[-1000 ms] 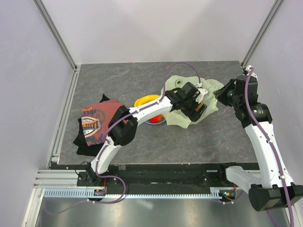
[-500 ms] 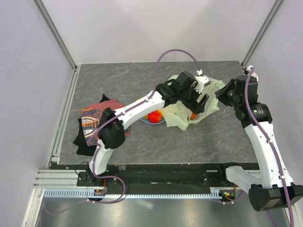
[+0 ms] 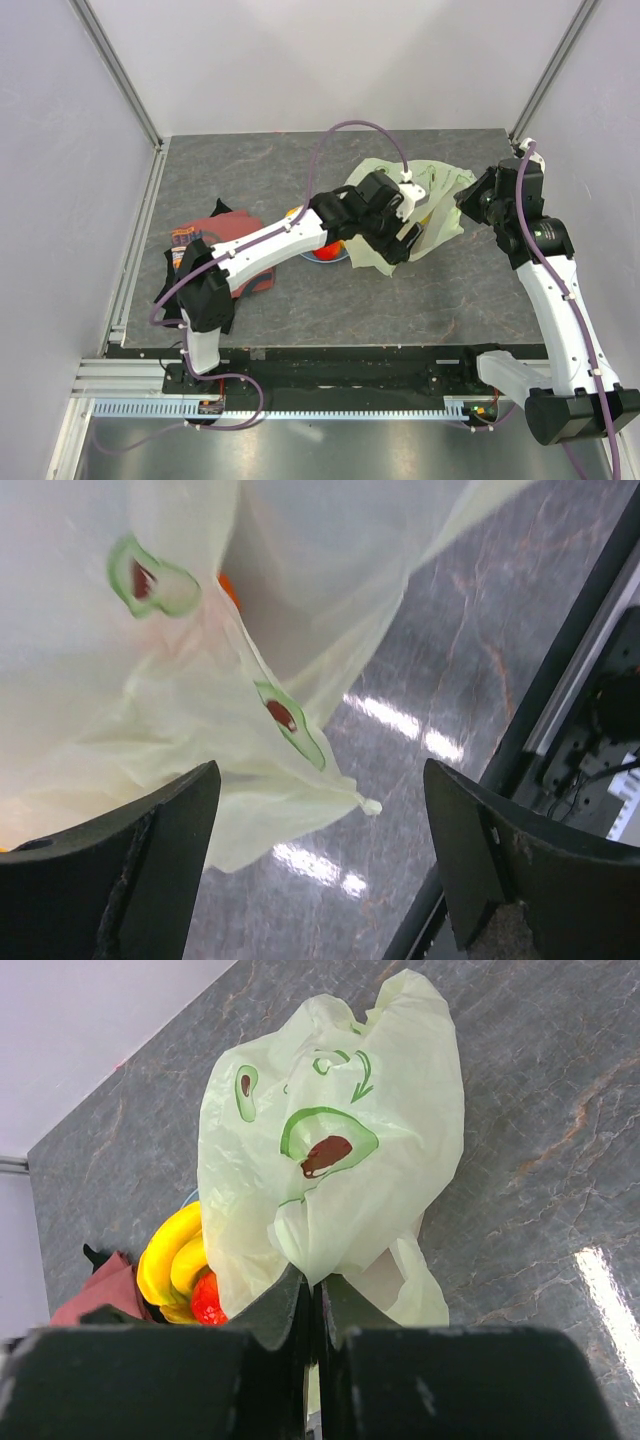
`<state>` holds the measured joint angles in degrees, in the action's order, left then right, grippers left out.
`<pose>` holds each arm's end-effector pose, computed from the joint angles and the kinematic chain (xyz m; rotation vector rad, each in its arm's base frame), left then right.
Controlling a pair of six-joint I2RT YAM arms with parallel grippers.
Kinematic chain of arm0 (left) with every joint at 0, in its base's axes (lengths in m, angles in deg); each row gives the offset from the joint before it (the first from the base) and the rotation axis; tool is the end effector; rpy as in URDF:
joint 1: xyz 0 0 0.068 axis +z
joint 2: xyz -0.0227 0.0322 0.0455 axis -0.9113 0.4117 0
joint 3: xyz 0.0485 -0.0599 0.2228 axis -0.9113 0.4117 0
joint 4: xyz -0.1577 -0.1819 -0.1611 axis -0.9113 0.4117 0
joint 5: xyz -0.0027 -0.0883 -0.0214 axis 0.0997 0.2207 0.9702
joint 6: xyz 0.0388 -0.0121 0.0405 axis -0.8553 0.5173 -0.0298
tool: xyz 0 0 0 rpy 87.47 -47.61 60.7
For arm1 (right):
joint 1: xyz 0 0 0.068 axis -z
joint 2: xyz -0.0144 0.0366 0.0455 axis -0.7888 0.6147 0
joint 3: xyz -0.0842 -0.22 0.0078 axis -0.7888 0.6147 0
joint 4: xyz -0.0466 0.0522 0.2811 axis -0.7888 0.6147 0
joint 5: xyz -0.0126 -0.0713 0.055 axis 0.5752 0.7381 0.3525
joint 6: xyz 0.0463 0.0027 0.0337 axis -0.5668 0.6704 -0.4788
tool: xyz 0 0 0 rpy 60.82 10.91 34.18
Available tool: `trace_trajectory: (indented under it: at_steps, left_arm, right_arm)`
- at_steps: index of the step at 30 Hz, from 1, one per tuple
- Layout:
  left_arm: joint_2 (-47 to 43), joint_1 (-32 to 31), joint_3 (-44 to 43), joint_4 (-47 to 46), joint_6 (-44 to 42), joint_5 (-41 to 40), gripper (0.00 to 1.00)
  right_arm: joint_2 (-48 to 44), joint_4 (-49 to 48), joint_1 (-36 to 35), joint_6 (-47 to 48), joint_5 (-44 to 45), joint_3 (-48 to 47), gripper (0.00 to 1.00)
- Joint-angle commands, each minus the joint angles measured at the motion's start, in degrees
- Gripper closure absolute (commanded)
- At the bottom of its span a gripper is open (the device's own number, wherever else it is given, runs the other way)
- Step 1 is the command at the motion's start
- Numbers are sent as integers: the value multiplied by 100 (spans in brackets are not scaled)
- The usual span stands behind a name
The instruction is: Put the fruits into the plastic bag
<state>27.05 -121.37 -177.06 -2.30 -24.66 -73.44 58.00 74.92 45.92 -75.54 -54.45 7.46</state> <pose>0.2516 -0.3804 0.2760 1.1277 2.1138 -0.7051 0.2664 0.0253 0.3572 0.6534 2.0087 0.3934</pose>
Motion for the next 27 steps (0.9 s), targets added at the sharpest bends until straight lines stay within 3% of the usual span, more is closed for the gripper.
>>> trace_trajectory:
  at_steps: [1,16,19,20,22,23,24,26,27]
  left_arm:
    - [-161,-110,224,169,42,25,12]
    - [365,-365,541,-165,-89,-475,20]
    - [445,-365,585,-341,-133,-571,36]
    - [497,-373,550,-350,-159,-580,51]
    - [515,-373,524,-332,-203,-581,65]
    - [489,-365,497,-332,-203,-607,81]
    - [463,-373,488,-341,-186,-642,88]
    - [384,-356,366,-341,-151,-730,99]
    - [366,-356,313,-350,-133,-730,99]
  right_arm:
    - [-4,-180,18,-13,-38,-64,92]
    - [-92,-180,26,13,-64,-65,93]
    - [-92,-180,18,-4,-30,-73,93]
    - [-110,-180,9,-4,-21,-91,93]
    - [-119,-171,18,22,58,-126,93]
    - [-119,-163,18,57,85,-178,93]
    - [-127,-163,18,75,163,-205,92]
    - [-136,-154,9,136,243,-275,92]
    - [-136,-154,18,136,278,-293,92]
